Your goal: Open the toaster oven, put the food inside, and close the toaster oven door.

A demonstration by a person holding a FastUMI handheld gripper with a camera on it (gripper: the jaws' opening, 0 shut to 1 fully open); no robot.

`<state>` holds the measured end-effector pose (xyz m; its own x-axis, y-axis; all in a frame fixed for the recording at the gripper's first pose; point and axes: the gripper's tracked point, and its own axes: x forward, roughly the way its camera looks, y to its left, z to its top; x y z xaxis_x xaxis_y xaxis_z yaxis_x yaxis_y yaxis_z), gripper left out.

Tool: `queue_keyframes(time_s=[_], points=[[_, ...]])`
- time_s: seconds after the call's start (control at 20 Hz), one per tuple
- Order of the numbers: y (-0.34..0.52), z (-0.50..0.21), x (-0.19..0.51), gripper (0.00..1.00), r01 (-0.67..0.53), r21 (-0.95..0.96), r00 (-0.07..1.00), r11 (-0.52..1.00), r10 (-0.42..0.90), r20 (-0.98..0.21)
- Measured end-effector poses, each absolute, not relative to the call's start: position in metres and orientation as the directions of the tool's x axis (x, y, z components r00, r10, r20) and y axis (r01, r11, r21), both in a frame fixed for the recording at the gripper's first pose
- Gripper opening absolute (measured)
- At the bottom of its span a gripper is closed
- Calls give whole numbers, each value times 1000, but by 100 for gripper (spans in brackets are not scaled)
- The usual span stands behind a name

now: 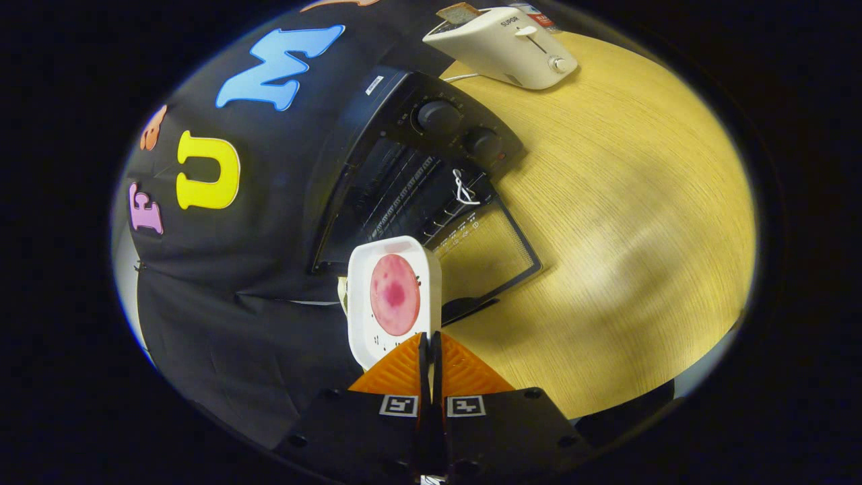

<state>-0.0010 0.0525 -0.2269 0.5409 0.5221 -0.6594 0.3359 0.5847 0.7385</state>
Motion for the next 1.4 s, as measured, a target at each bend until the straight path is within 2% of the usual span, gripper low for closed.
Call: queue_keyframes(time_s=[0.2,0.55,1.1,1.35,1.4], points=[[51,-241,39,2,420,742,593,523,460,-661],[58,-256,104,2,499,781,671,376,403,-623],[69,-267,164,2,548,805,752,229,287,-594],[86,-261,160,10,510,821,759,257,314,-570],[90,-259,157,16,499,824,758,266,327,-565]])
